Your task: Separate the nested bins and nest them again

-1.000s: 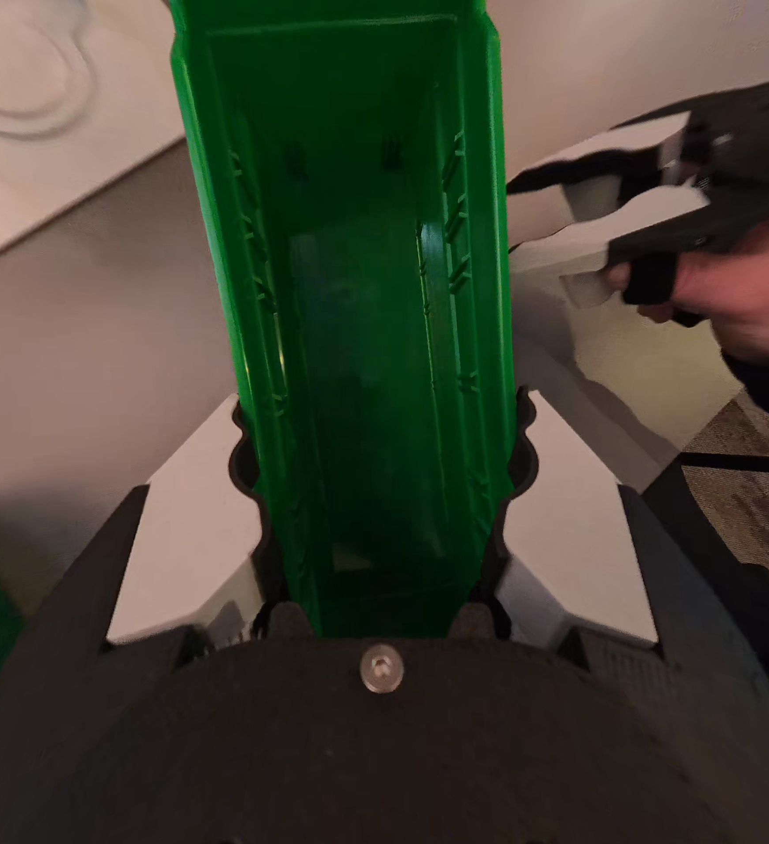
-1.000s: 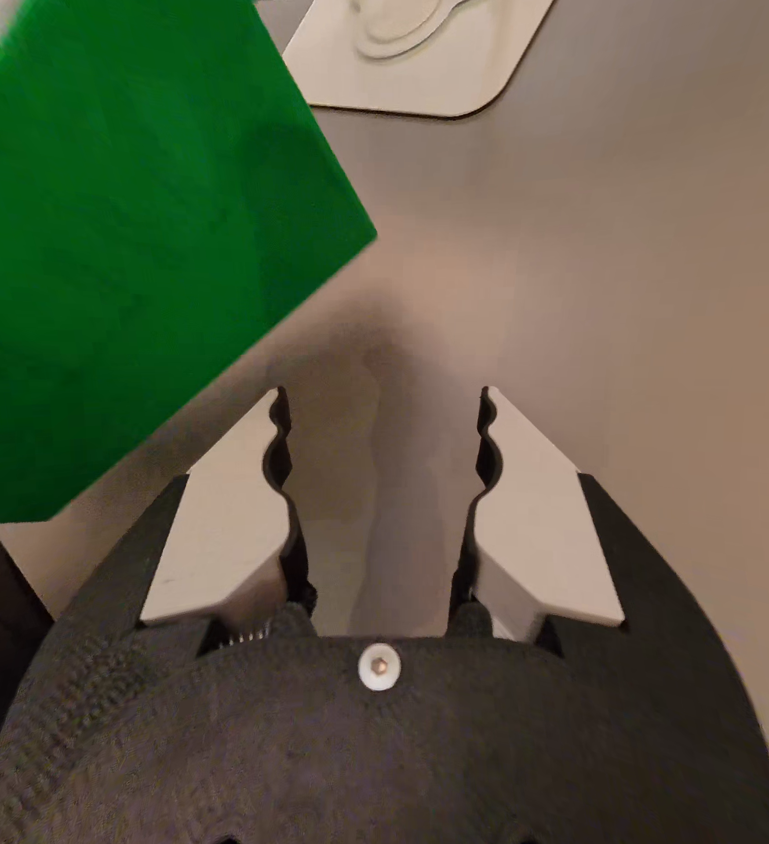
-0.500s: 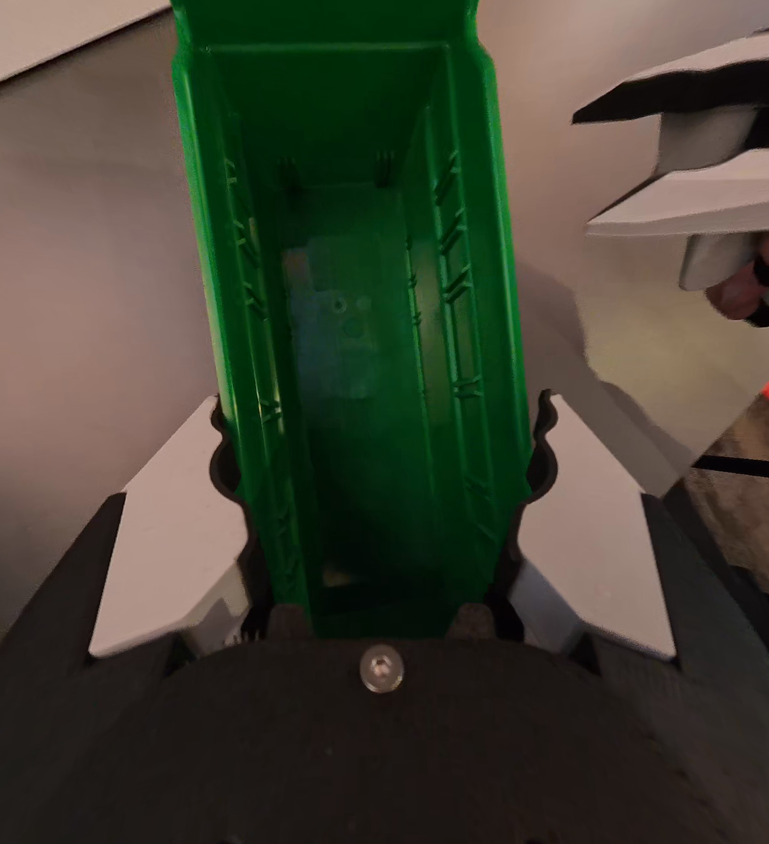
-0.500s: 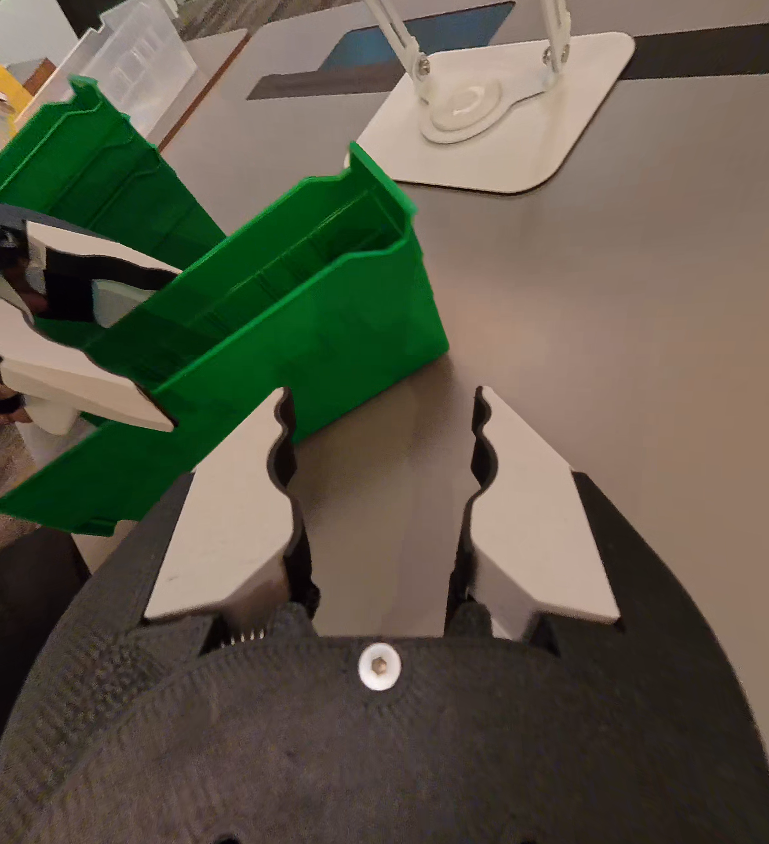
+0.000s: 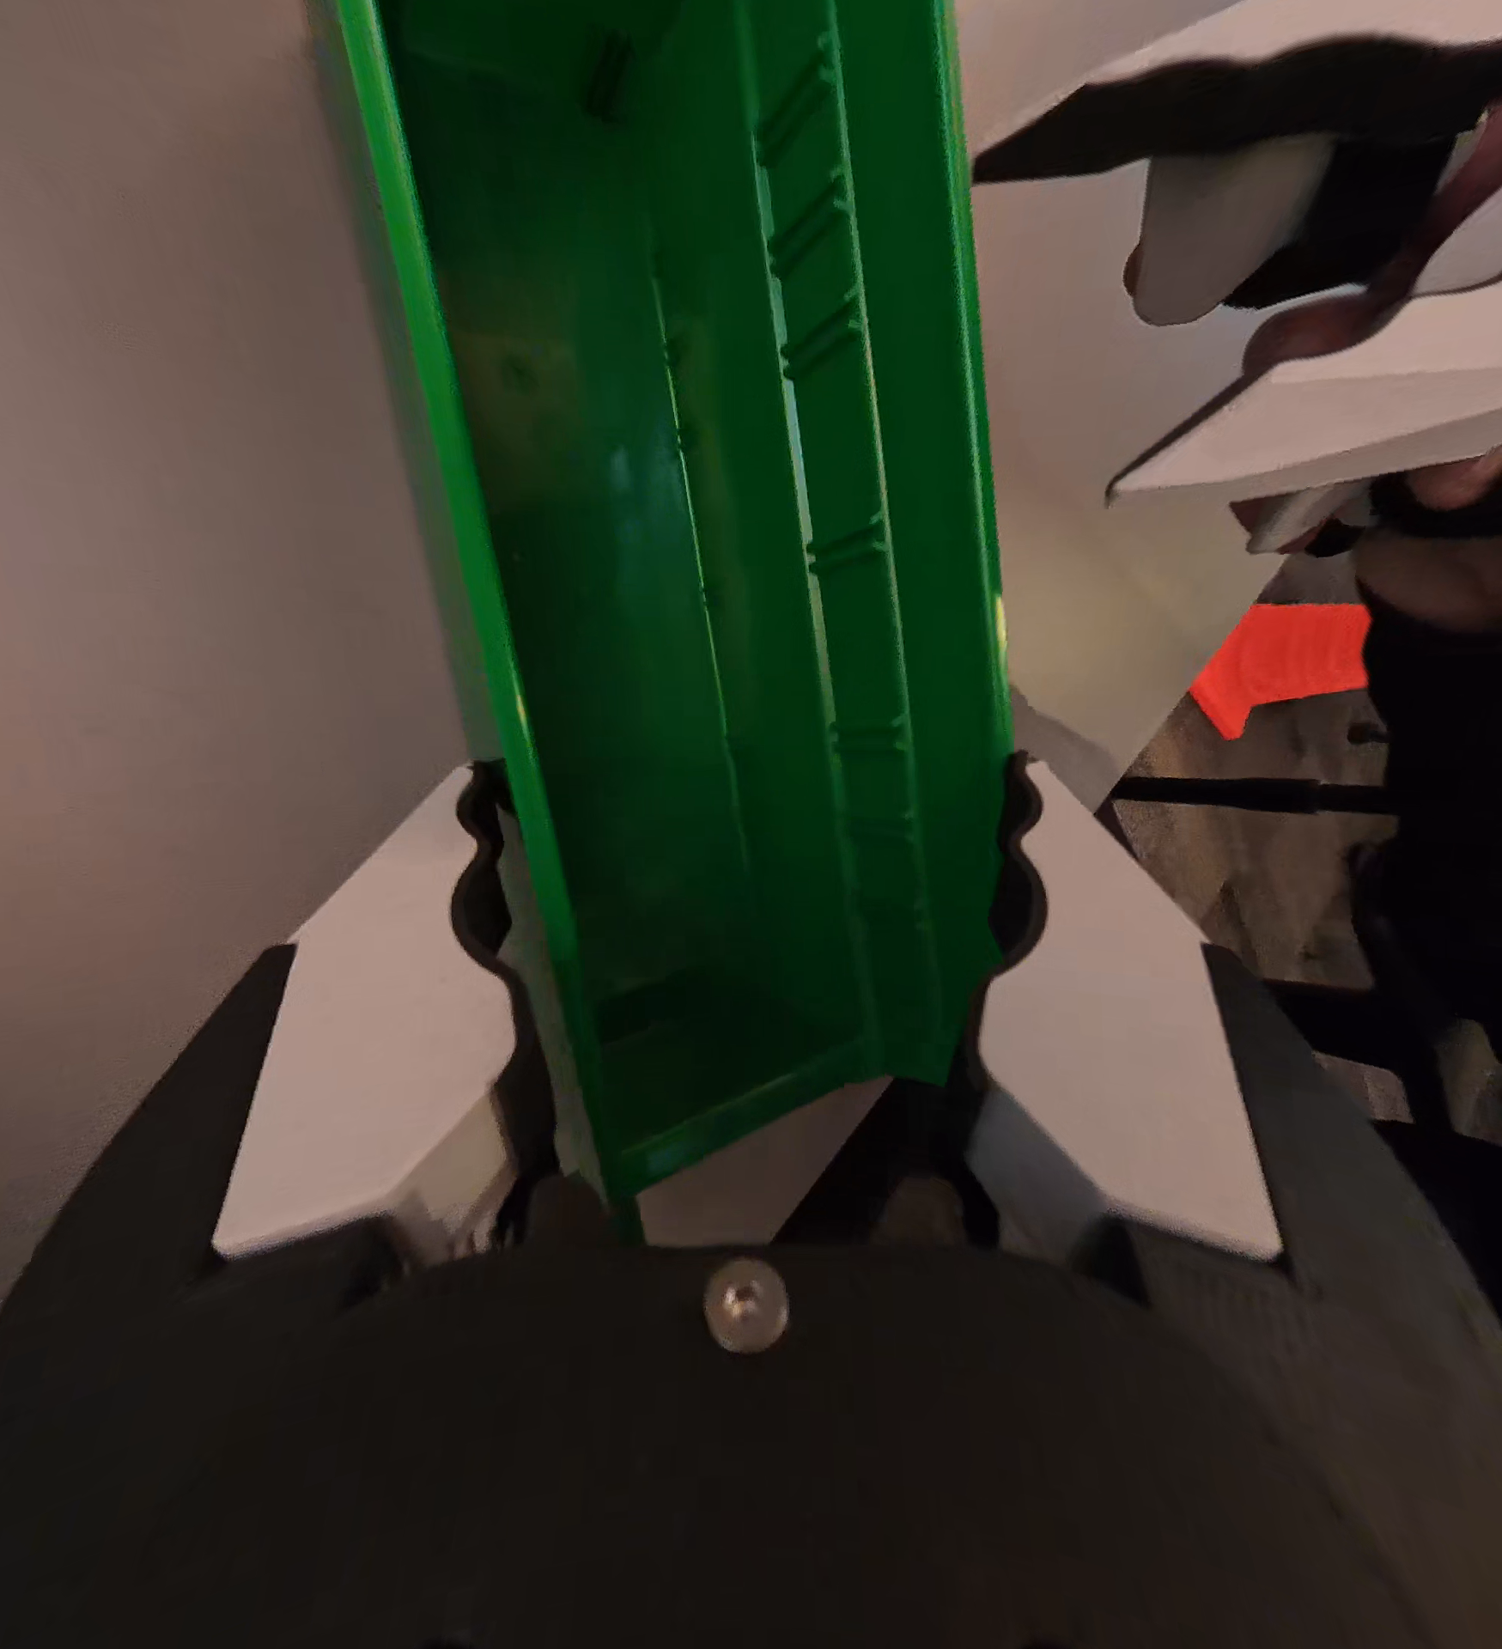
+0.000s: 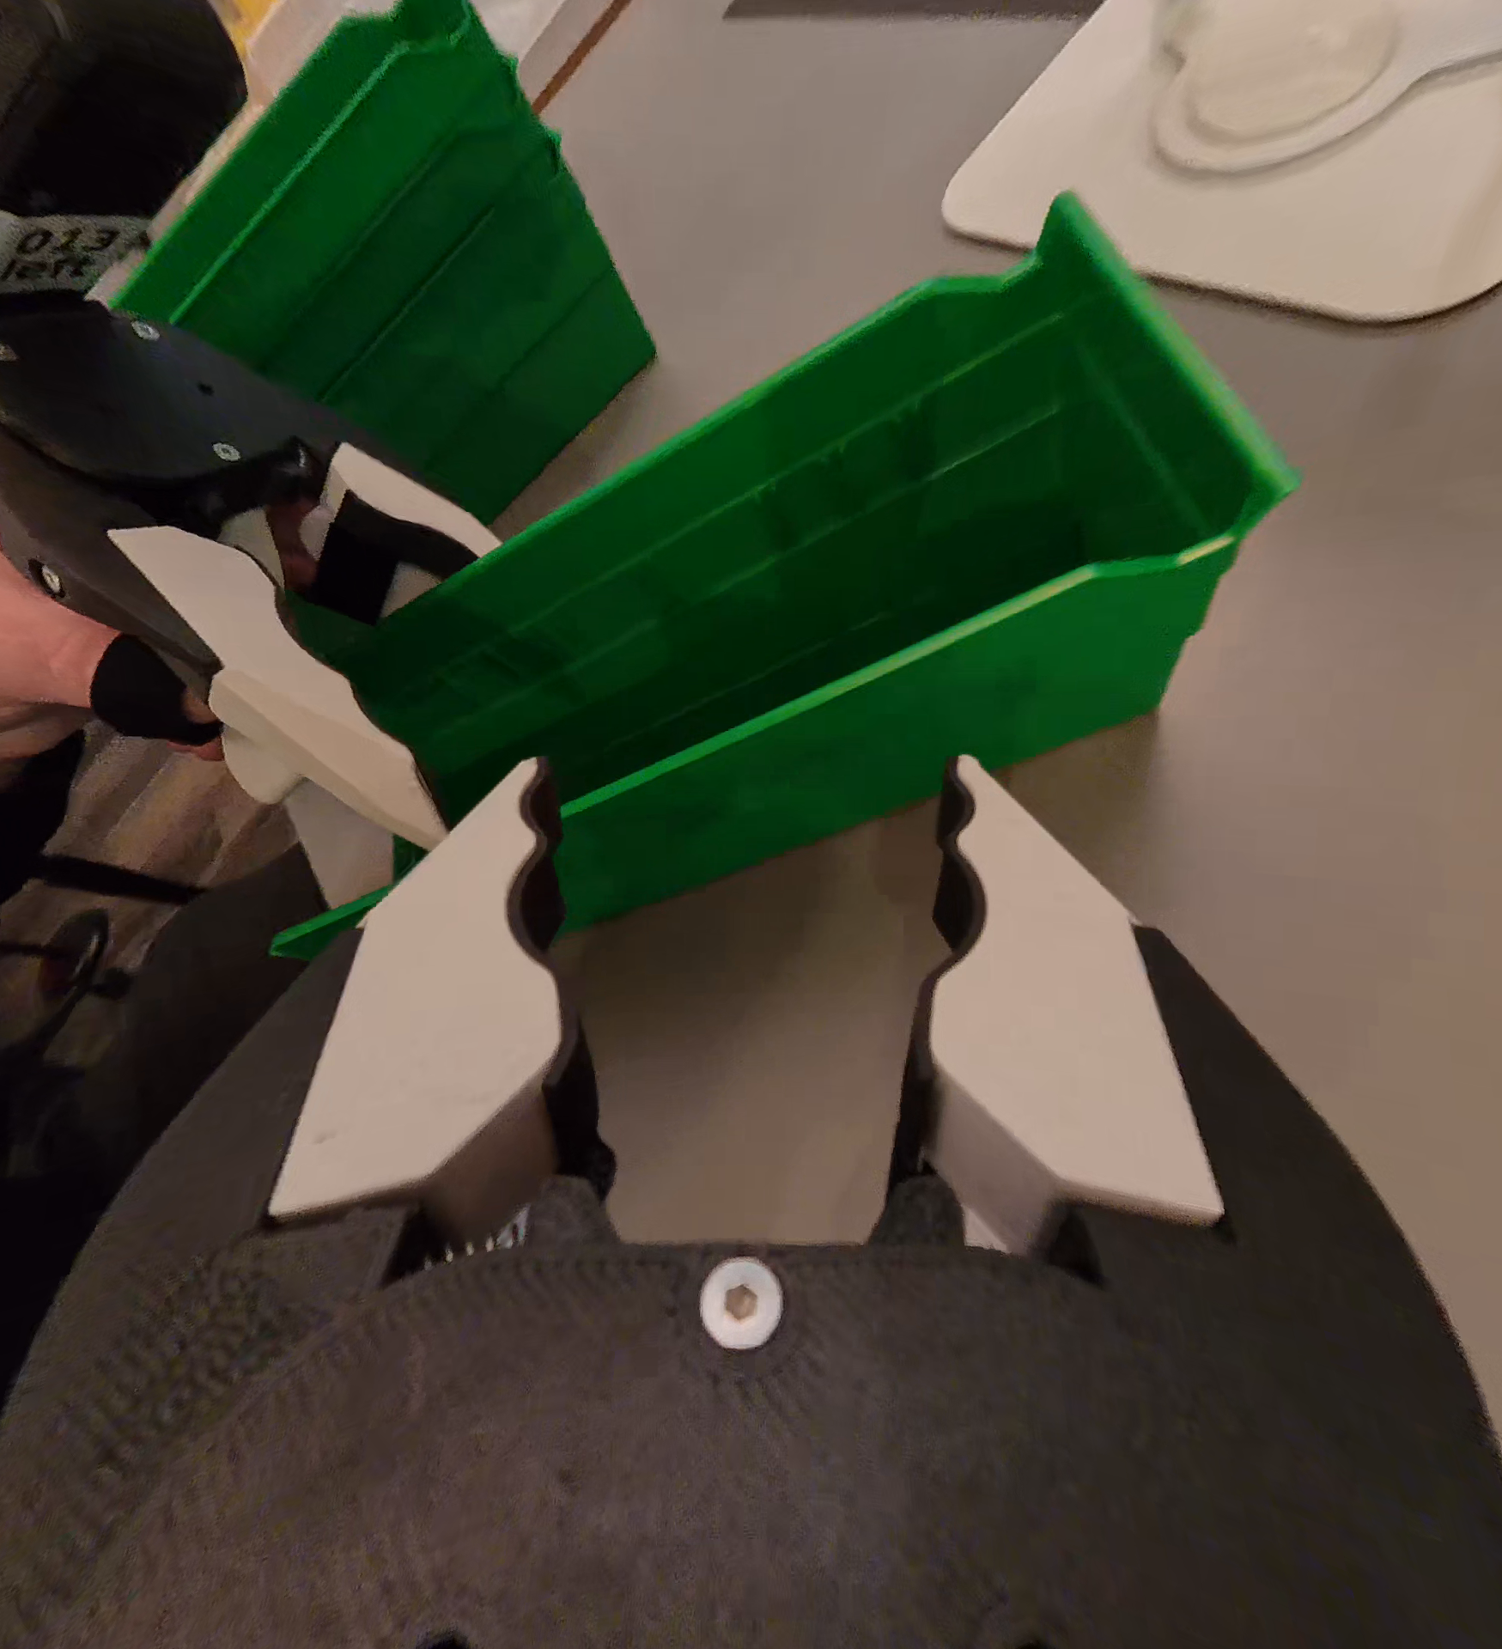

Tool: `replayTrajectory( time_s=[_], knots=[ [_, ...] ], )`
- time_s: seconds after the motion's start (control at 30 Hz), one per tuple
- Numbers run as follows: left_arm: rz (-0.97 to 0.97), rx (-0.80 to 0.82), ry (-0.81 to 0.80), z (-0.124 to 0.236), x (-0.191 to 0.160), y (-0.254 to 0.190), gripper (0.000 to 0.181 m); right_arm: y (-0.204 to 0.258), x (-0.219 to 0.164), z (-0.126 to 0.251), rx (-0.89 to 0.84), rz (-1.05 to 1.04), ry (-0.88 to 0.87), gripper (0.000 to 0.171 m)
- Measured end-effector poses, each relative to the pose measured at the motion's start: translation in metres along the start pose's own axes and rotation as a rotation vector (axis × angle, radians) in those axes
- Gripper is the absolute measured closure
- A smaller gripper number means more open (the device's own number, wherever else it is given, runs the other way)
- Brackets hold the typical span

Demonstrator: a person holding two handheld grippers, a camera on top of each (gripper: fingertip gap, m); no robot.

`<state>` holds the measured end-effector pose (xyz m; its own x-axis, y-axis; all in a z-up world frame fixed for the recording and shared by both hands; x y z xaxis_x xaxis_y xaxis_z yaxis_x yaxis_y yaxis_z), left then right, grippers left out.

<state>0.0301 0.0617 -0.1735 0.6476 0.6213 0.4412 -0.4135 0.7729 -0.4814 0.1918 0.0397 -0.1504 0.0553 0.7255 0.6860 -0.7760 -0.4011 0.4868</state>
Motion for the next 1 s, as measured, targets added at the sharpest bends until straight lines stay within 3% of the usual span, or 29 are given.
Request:
replayTrajectory(
  time_s=[0.03,0.2,0.47,0.67,0.83,1.0],
  knots=[
    [-0.005,-0.010,0.009,-0.002,-0.002,-0.003,0.071,0.002,-0.001,-0.002,0.006,-0.004,0.023,0.084],
    [-0.034,-0.085,0.033,-0.015,-0.003,-0.027,0.071,-0.001,-0.006,-0.002,-0.027,-0.009,0.083,0.081],
    [-0.092,-0.182,0.027,-0.045,0.006,-0.057,0.073,-0.014,-0.016,0.001,-0.072,0.005,0.161,0.110],
    [-0.106,-0.242,0.017,-0.059,0.015,-0.068,0.078,-0.030,-0.018,0.012,-0.204,0.079,0.204,0.129],
    [-0.135,-0.307,0.027,-0.075,0.021,-0.082,0.086,-0.051,-0.016,0.027,-0.319,0.101,0.194,0.156],
    [-0.203,-0.314,0.070,-0.078,0.020,-0.097,0.078,-0.066,-0.019,0.038,-0.305,0.063,0.181,0.165]
  ],
)
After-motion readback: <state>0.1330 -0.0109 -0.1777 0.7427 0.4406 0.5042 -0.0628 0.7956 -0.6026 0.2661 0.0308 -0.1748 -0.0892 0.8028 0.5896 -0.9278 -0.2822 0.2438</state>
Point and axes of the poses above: each gripper's, where its closed fingertips meet, z back along the fingers, x out of its top, y = z × x across the jaws, the point moved 6 cm from there along z, back along the fingers, and after that the axes turned 5 degrees about -z, right-handed, at the moved point
